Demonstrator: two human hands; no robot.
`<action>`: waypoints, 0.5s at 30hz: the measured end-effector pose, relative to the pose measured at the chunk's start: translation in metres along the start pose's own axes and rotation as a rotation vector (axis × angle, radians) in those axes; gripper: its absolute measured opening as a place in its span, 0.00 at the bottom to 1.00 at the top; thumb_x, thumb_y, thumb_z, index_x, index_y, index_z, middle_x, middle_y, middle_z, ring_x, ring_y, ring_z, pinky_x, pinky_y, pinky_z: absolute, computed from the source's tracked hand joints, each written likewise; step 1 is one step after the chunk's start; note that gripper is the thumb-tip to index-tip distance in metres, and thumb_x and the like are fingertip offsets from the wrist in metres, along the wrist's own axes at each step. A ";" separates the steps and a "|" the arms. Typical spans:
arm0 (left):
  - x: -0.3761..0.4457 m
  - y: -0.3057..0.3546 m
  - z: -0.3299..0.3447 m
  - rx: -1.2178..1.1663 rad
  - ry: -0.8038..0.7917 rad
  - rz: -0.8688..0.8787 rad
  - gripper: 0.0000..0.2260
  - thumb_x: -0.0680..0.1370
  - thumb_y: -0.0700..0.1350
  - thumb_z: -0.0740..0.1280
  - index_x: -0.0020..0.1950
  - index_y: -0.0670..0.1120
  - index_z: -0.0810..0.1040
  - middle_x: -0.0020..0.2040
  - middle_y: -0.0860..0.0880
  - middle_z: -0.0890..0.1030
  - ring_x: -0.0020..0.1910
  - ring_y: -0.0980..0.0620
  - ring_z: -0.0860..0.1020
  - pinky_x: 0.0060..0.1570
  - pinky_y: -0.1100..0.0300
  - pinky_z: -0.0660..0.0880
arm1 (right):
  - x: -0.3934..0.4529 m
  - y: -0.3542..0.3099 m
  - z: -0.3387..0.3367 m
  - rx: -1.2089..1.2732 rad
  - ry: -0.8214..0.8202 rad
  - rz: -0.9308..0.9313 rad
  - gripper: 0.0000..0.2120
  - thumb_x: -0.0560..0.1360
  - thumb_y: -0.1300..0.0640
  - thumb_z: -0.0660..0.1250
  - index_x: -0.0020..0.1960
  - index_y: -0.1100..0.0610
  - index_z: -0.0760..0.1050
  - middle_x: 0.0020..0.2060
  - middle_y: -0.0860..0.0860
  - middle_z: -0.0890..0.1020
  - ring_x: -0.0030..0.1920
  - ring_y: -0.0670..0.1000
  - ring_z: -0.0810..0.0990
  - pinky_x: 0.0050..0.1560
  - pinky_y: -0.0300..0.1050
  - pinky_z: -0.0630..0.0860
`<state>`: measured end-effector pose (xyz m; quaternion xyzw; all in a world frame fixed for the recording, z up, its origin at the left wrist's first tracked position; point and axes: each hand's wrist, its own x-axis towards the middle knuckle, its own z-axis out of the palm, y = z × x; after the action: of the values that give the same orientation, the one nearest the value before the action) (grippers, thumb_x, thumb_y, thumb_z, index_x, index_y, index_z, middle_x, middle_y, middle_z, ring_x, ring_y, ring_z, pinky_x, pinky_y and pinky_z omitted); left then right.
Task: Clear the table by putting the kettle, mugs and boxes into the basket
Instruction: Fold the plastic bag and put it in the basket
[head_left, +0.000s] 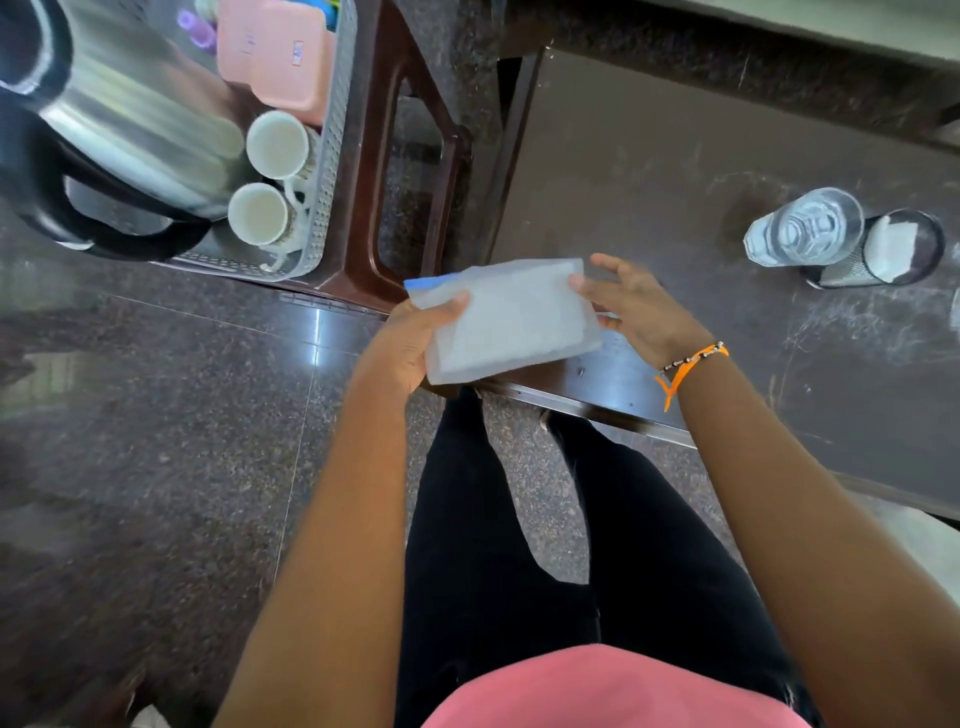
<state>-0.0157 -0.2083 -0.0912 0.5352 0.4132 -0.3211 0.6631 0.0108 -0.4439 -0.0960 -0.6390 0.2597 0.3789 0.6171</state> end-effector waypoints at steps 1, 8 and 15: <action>0.000 0.003 -0.005 0.065 -0.001 -0.001 0.13 0.73 0.49 0.71 0.56 0.50 0.78 0.48 0.50 0.84 0.52 0.47 0.80 0.51 0.49 0.79 | 0.004 -0.002 0.006 -0.009 -0.015 -0.006 0.19 0.75 0.58 0.67 0.64 0.55 0.69 0.45 0.44 0.80 0.45 0.45 0.78 0.52 0.41 0.72; 0.006 0.048 -0.049 0.022 -0.045 0.262 0.11 0.80 0.47 0.59 0.58 0.56 0.78 0.53 0.55 0.82 0.51 0.54 0.80 0.47 0.59 0.78 | 0.029 -0.041 0.055 -0.033 0.033 -0.095 0.11 0.74 0.68 0.65 0.45 0.51 0.73 0.34 0.43 0.83 0.32 0.39 0.80 0.33 0.34 0.76; 0.013 0.106 -0.074 -0.188 0.321 0.386 0.13 0.82 0.47 0.52 0.55 0.49 0.75 0.44 0.53 0.79 0.44 0.53 0.78 0.49 0.60 0.74 | 0.073 -0.130 0.121 0.311 0.227 -0.376 0.13 0.75 0.73 0.59 0.48 0.56 0.71 0.32 0.45 0.84 0.35 0.42 0.80 0.42 0.38 0.78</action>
<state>0.0673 -0.1120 -0.0620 0.5842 0.4313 -0.0598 0.6849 0.1374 -0.3016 -0.0721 -0.6117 0.2589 0.1391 0.7344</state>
